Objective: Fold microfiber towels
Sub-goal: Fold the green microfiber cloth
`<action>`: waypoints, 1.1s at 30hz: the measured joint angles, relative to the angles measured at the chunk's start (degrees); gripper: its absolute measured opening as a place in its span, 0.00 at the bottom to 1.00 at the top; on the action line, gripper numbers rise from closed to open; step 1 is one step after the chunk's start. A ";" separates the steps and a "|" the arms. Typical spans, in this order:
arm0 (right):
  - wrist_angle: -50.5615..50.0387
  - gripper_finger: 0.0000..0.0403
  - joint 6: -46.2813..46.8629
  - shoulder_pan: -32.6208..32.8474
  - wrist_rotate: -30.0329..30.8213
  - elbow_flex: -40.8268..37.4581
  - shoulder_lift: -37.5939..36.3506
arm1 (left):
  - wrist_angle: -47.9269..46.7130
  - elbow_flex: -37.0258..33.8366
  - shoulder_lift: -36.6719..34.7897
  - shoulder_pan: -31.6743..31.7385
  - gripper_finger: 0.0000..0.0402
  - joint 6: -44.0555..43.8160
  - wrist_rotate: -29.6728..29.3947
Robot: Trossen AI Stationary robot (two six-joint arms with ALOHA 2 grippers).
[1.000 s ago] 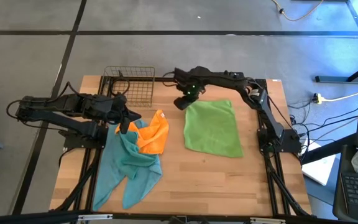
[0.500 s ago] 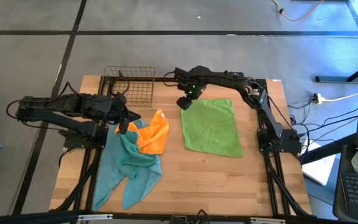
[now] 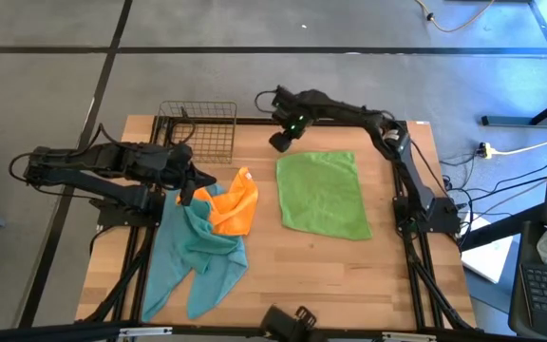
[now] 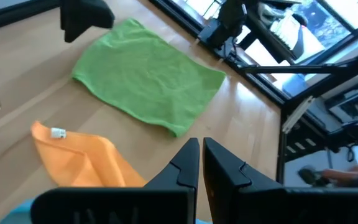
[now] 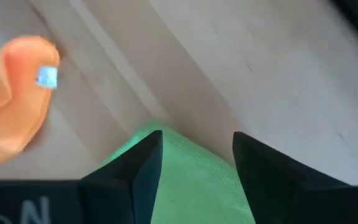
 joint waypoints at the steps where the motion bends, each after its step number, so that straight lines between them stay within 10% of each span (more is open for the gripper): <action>1: -0.20 0.49 -1.58 -0.62 -1.68 -0.08 0.05 | 0.65 0.00 -0.03 -0.01 0.03 0.04 0.34; 33: -3.88 0.49 -27.87 -1.99 -2.01 -0.02 6.42 | 13.21 0.00 0.15 5.34 0.03 0.07 -4.26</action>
